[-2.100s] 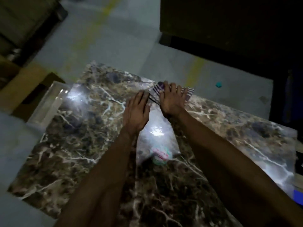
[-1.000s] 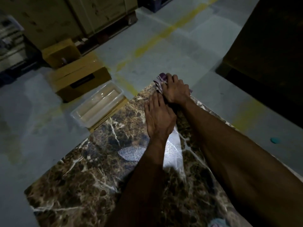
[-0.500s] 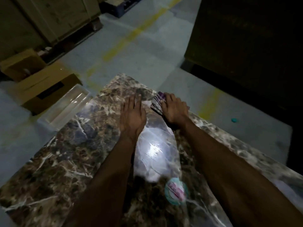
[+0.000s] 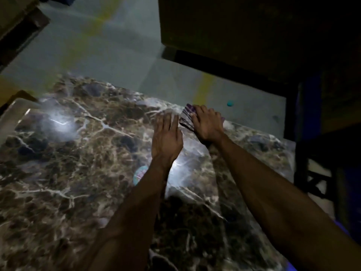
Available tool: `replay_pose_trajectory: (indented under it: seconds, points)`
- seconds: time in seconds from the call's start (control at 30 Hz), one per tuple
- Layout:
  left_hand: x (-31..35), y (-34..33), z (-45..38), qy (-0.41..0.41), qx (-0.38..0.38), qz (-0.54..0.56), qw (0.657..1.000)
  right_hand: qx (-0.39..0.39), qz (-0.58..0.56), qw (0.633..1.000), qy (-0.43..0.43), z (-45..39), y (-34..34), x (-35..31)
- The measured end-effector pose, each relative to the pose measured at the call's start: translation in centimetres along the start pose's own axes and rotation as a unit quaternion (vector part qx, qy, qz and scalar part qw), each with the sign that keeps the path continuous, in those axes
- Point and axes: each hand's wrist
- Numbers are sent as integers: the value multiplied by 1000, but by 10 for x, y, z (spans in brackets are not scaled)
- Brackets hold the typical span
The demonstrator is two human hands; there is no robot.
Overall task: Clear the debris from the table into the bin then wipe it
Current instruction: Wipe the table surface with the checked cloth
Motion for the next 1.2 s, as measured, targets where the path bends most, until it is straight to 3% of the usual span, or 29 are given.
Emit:
replay_pose_trajectory:
  seconds: [0.27,0.47,0.57,0.93,1.1,1.2]
  points:
    - [117,-25,37,-107,-42,36,993,43,18,998,-45,78,42,128]
    - [181,-37,72,-105,-63,6,992,120,-9,984,-133,141,60,190]
    - [190,-44,86,-144,-61,-6,988,130,-37,979,-154,164,59,192]
    - [227,-46,168,-131,-67,-30,989,142,-72,947,-278,245,41,155]
    - [238,-40,209,-116,-75,-11,990,167,-179,915,-320,299,44,130]
    - [238,-32,240,-143,-77,-12,987,160,-173,912,-336,339,47,107]
Point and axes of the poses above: each hand's wrist, its own z-axis away from the middle knuckle, its own y-axis out of the back of the hand, x = y × z, and after that the axes turned 7 degrees about -z, right-handed
